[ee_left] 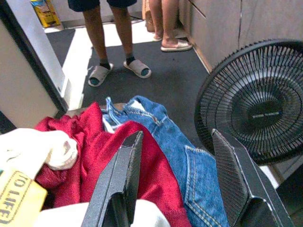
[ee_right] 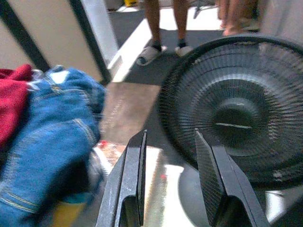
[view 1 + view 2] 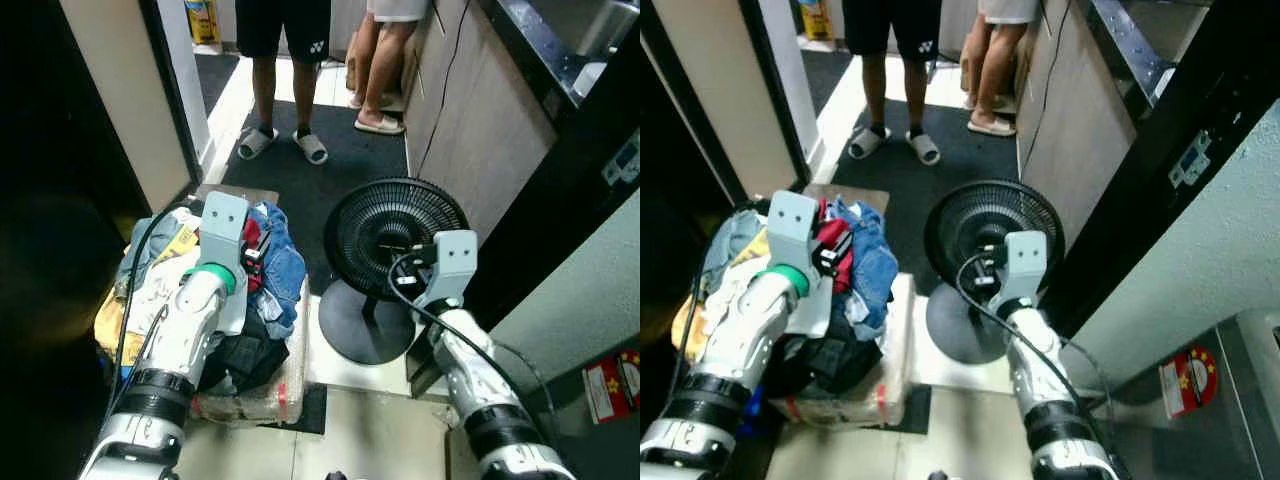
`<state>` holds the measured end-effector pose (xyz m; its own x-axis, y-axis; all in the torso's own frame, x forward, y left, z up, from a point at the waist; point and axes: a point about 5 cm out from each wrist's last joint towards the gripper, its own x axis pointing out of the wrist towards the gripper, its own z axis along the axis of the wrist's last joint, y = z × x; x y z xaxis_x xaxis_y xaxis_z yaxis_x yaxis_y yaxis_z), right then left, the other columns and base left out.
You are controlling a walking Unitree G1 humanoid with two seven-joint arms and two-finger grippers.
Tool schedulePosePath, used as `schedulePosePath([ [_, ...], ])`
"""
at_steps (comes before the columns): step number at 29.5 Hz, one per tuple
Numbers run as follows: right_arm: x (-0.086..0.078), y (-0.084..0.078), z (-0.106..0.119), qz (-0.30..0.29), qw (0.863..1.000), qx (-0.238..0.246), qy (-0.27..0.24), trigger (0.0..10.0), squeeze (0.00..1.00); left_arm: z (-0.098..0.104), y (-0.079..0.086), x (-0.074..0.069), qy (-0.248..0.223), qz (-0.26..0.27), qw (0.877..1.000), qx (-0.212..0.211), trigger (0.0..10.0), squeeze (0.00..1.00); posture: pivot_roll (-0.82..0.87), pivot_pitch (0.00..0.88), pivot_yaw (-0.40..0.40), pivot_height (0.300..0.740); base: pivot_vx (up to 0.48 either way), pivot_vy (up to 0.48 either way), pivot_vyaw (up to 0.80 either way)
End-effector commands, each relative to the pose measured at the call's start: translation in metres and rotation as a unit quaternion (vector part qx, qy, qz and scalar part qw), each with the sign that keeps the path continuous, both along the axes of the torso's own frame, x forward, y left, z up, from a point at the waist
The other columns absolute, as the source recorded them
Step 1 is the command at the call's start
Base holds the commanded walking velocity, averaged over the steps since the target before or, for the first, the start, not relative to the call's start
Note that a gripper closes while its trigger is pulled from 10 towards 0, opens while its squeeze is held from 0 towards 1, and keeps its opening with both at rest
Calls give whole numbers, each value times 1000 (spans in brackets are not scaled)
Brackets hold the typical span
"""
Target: Clothes washing
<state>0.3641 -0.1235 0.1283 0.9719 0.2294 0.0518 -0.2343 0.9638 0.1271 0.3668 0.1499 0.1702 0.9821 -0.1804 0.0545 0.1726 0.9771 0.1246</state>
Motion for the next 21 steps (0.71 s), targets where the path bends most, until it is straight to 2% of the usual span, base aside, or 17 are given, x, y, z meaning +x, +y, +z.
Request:
schedulePosePath([
  [1, 4, 17, -3, 20, 999, 22, 23, 10000, 0, -12, 10, -5, 13, 19, 1000, 2, 10000, 0, 78, 152, -23, 740, 0, 0, 0],
  [3, 5, 33, -1, 48, 998, 21, 29, 10000, 0, -12, 16, -9, 9, 32, 999, 3, 10000, 0, 102, 153, -40, 740, 0, 0, 0],
  [4, 5, 33, -1, 48, 998, 21, 29, 10000, 0, -12, 16, -9, 9, 32, 999, 3, 10000, 0, 102, 153, -40, 740, 0, 0, 0],
  [6, 4, 47, 1, 84, 996, 12, 25, 10000, 0, -11, 23, -12, 4, 47, 999, 3, 10000, 0, 133, 157, -65, 740, 0, 0, 0],
  [7, 4, 47, 1, 84, 996, 12, 25, 10000, 0, -11, 23, -12, 4, 47, 999, 3, 10000, 0, 133, 157, -65, 740, 0, 0, 0],
  [10, -1, 70, 0, 146, 989, -14, 20, 10000, 0, -8, 38, -21, -6, 77, 997, -1, 10000, 0, 172, 171, -98, 740, 0, 0, 0],
  [12, -2, 75, -1, 157, 987, -24, 19, 10000, 0, -7, 41, -24, -9, 84, 996, -1, 10000, 0, 188, 184, -114, 740, 0, 0, 0],
  [17, -2, 75, -5, 157, 986, -45, 26, 10000, 0, -3, 48, -32, -17, 99, 995, -2, 10000, 0, 198, 216, -134, 740, 0, 0, 0],
  [21, 3, 64, -2, 147, 988, -38, 23, 10000, 0, -2, 54, -35, -19, 110, 994, 4, 10000, 0, 173, 229, -143, 740, 0, 0, 0],
])
